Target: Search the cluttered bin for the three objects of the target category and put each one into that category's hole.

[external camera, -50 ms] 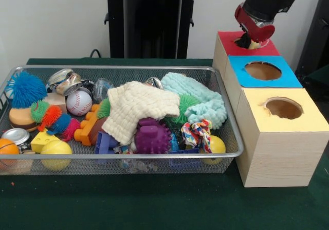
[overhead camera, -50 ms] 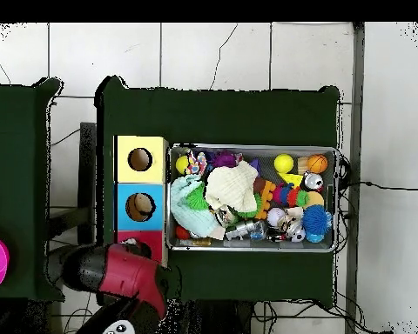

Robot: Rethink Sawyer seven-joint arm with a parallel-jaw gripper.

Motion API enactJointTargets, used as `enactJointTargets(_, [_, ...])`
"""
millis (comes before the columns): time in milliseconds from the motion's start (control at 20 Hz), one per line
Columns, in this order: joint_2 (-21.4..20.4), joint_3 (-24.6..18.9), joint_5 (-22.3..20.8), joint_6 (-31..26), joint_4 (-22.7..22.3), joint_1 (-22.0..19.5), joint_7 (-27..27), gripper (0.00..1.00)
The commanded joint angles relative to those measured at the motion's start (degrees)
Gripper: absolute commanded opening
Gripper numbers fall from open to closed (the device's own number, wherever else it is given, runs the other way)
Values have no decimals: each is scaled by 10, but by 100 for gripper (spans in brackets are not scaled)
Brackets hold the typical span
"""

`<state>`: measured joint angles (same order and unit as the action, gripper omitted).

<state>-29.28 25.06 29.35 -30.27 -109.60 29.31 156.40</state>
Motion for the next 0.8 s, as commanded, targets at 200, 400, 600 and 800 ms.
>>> enactJointTargets(200, [-30, -64, -84, -106, -17, 7, -14, 0])
enactJointTargets(400, [22, 151, -202, -70, 72, 144, 19, 0])
enactJointTargets(600, [11, 192, -221, -64, 78, 181, 39, 0])
enactJointTargets(800, [-54, 179, -218, -106, 77, 164, 15, 0])
